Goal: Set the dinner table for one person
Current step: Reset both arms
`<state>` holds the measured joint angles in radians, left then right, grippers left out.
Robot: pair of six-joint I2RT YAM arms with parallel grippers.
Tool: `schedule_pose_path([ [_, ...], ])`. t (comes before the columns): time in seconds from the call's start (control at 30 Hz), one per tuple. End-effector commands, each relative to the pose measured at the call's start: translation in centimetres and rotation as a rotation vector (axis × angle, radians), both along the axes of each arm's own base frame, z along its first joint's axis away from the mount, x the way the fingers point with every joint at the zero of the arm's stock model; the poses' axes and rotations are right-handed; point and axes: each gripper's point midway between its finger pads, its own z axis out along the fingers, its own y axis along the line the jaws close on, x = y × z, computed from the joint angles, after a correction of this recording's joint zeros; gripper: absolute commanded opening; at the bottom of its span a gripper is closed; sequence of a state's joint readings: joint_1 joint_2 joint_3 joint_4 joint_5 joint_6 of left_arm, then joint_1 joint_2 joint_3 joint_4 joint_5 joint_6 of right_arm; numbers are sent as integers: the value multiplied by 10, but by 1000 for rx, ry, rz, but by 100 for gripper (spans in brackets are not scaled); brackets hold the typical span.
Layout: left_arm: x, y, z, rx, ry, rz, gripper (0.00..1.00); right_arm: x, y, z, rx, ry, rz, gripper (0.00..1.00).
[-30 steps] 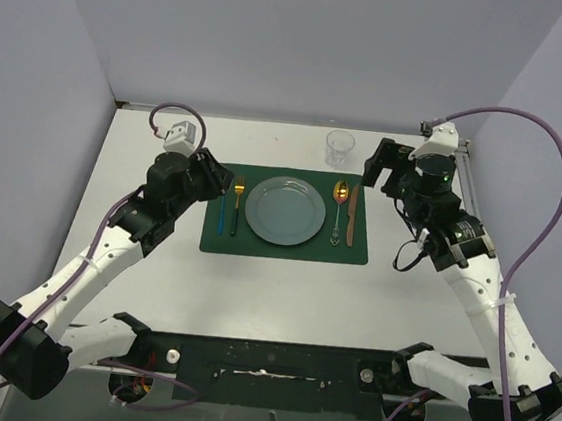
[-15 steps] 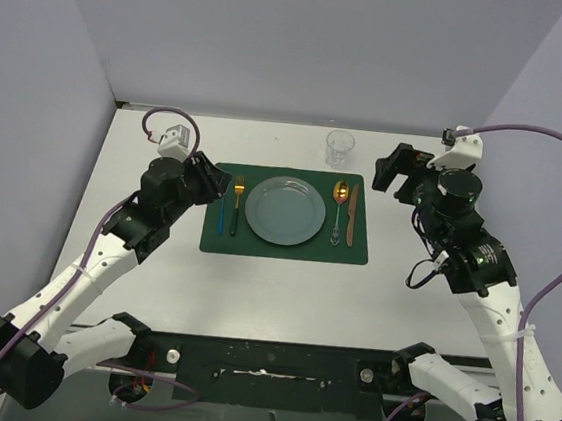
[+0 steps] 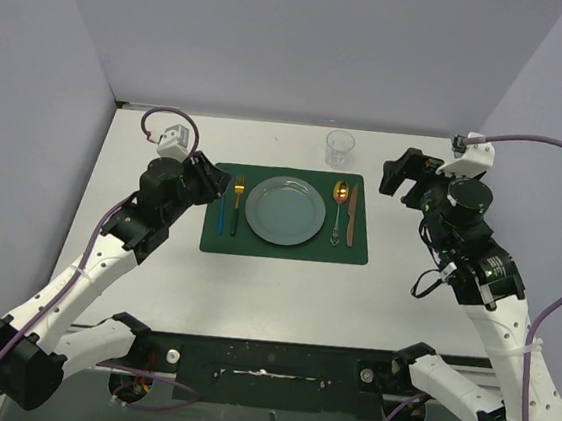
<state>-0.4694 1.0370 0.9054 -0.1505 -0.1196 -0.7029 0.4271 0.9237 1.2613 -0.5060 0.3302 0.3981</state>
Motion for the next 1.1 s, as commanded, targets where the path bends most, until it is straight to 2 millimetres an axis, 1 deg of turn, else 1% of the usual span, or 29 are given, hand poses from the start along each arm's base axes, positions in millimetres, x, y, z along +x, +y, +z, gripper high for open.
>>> schedule_pose_path([
  [0.0, 0, 0, 16, -31, -45, 1, 31, -5, -8, 15, 11, -52, -31, 98],
  [0.07, -1, -1, 16, -34, -45, -6, 31, -8, -7, 16, 29, -58, -22, 98],
  [0.13, -2, -1, 21, -37, -54, -10, 32, -12, -5, 19, 45, -74, -4, 98],
  [0.27, -3, -4, 37, -49, -91, -30, 40, -19, -5, 19, 53, -88, 10, 98],
  [0.3, -4, -5, 41, -54, -102, -36, 46, -20, -6, 18, 53, -88, 12, 98],
  [0.37, -6, -5, 46, -64, -122, -45, 53, -22, -6, 15, 50, -84, 13, 98],
  [0.43, -8, -6, 48, -74, -133, -50, 55, -22, -7, 10, 45, -75, 7, 98],
  [0.53, -9, -5, 43, -78, -127, -47, 56, -21, -7, 6, 43, -67, 7, 98],
  [0.63, -10, -3, 36, -73, -111, -39, 63, -20, -7, 3, 39, -59, 6, 98],
  [0.87, -8, -4, 33, -73, -101, -37, 64, -20, -7, -1, 38, -50, 2, 98],
  [1.07, -8, -3, 33, -78, -100, -32, 66, -21, -8, 1, 38, -53, -1, 98],
])
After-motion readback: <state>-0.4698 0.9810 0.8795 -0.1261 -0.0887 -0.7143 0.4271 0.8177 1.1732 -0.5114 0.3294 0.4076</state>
